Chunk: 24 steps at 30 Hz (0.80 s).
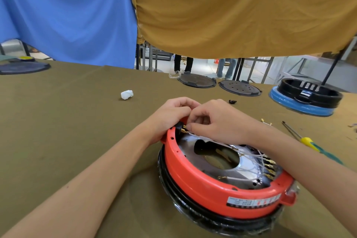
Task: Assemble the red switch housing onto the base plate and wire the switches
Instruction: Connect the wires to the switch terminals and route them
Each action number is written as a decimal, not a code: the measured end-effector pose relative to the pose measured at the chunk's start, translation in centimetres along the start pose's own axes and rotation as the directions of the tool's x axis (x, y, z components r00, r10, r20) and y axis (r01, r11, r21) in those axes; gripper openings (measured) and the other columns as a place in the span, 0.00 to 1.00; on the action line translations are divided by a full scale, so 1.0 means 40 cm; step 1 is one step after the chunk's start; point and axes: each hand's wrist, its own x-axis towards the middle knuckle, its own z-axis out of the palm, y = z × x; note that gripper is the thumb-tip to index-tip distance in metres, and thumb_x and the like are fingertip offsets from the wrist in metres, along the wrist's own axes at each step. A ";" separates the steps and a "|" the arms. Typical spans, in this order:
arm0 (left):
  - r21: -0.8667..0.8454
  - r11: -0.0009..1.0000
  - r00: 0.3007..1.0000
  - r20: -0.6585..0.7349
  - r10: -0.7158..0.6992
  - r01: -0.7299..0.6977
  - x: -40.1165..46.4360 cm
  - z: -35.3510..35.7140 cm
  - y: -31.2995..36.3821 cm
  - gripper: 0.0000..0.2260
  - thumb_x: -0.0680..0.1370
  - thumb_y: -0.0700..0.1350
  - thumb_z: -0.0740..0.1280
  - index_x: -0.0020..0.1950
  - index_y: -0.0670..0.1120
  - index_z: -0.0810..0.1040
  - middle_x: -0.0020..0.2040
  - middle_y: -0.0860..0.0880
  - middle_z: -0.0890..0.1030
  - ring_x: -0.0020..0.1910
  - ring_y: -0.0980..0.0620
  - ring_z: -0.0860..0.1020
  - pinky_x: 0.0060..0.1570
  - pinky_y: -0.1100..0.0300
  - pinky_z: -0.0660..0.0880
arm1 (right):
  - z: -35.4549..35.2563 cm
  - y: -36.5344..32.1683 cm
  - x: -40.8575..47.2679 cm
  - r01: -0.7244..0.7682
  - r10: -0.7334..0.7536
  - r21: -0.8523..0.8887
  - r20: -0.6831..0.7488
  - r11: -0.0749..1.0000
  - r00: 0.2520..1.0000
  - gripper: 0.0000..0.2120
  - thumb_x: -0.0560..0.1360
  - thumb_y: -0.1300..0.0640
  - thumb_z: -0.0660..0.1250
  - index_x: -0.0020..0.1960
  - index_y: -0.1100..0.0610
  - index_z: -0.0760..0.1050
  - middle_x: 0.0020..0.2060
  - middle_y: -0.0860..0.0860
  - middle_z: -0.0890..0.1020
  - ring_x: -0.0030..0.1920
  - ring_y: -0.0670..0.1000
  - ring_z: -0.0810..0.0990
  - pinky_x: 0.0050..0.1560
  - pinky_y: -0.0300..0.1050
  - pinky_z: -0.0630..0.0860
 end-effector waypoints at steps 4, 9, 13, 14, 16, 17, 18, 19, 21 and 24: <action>0.016 1.000 1.000 0.000 -0.015 0.015 0.005 -0.001 -0.004 0.15 0.76 0.31 0.60 0.50 0.46 0.82 0.44 0.42 0.81 0.42 0.44 0.73 0.45 0.51 0.70 | -0.010 0.009 -0.001 -0.010 0.011 0.014 -0.041 1.000 0.999 0.10 0.77 0.56 0.67 0.40 0.55 0.83 0.24 0.43 0.76 0.26 0.42 0.70 0.30 0.33 0.66; 0.026 1.000 1.000 0.006 -0.012 0.012 0.001 0.001 0.001 0.13 0.76 0.32 0.60 0.49 0.46 0.80 0.30 0.54 0.80 0.22 0.61 0.71 0.22 0.71 0.65 | -0.036 0.023 -0.005 -0.069 0.081 0.177 -0.064 0.982 0.995 0.08 0.77 0.57 0.67 0.43 0.54 0.84 0.33 0.49 0.84 0.28 0.40 0.77 0.31 0.30 0.70; 0.059 0.998 1.000 0.002 -0.021 0.021 0.002 -0.002 0.001 0.12 0.77 0.34 0.61 0.49 0.47 0.81 0.26 0.55 0.76 0.20 0.59 0.65 0.21 0.68 0.62 | -0.041 0.031 -0.010 -0.079 0.080 0.156 -0.003 0.985 0.997 0.06 0.76 0.58 0.69 0.43 0.55 0.84 0.30 0.50 0.82 0.26 0.40 0.74 0.30 0.31 0.68; 0.059 0.998 1.000 0.000 -0.024 0.024 0.002 -0.002 0.002 0.12 0.78 0.34 0.61 0.50 0.47 0.81 0.26 0.56 0.76 0.20 0.59 0.65 0.21 0.68 0.62 | -0.044 0.032 -0.011 -0.077 0.078 0.154 -0.001 0.985 0.997 0.05 0.76 0.57 0.70 0.43 0.54 0.84 0.30 0.49 0.81 0.27 0.41 0.74 0.31 0.32 0.68; 0.066 0.997 0.999 -0.007 -0.031 0.032 0.001 -0.002 0.005 0.11 0.78 0.35 0.61 0.51 0.46 0.81 0.26 0.55 0.75 0.20 0.59 0.64 0.21 0.68 0.62 | -0.050 0.034 -0.012 -0.075 0.078 0.150 -0.010 0.986 0.997 0.05 0.76 0.56 0.70 0.43 0.52 0.84 0.32 0.49 0.83 0.30 0.43 0.76 0.34 0.36 0.71; 0.073 0.997 0.999 -0.010 -0.038 0.038 0.000 -0.002 0.005 0.11 0.78 0.35 0.61 0.52 0.46 0.81 0.27 0.55 0.75 0.21 0.59 0.64 0.21 0.68 0.62 | -0.054 0.036 -0.014 -0.075 0.079 0.143 -0.020 0.987 0.997 0.05 0.76 0.55 0.70 0.44 0.51 0.84 0.33 0.49 0.84 0.32 0.44 0.77 0.36 0.39 0.73; 0.080 0.996 0.999 -0.013 -0.045 0.046 -0.001 -0.002 0.006 0.11 0.78 0.36 0.61 0.53 0.45 0.81 0.27 0.55 0.75 0.21 0.58 0.64 0.21 0.68 0.62 | -0.059 0.038 -0.016 -0.074 0.080 0.142 -0.033 0.987 0.996 0.05 0.77 0.54 0.70 0.44 0.51 0.83 0.34 0.49 0.84 0.34 0.44 0.78 0.38 0.41 0.74; 0.087 0.995 0.998 -0.017 -0.052 0.054 -0.003 -0.002 0.007 0.11 0.79 0.36 0.61 0.54 0.45 0.81 0.28 0.55 0.76 0.22 0.58 0.64 0.22 0.67 0.62 | -0.065 0.041 -0.019 -0.075 0.082 0.154 -0.044 0.985 0.996 0.05 0.77 0.54 0.70 0.44 0.51 0.83 0.35 0.49 0.84 0.34 0.44 0.78 0.39 0.41 0.75; 0.096 0.993 0.998 -0.022 -0.062 0.063 -0.005 -0.002 0.010 0.11 0.79 0.35 0.61 0.55 0.45 0.81 0.30 0.55 0.77 0.23 0.58 0.65 0.22 0.67 0.63 | -0.074 0.046 -0.027 -0.082 0.095 0.202 -0.054 0.976 0.994 0.05 0.77 0.55 0.69 0.45 0.53 0.84 0.36 0.50 0.85 0.36 0.44 0.80 0.41 0.40 0.76; 0.065 0.997 0.999 -0.004 -0.050 0.050 -0.008 0.000 0.016 0.12 0.78 0.33 0.61 0.57 0.42 0.80 0.37 0.53 0.80 0.23 0.62 0.72 0.24 0.71 0.67 | -0.078 0.059 -0.042 -0.105 0.117 0.222 -0.042 0.969 0.992 0.05 0.77 0.56 0.70 0.46 0.55 0.84 0.37 0.52 0.85 0.38 0.52 0.82 0.45 0.47 0.79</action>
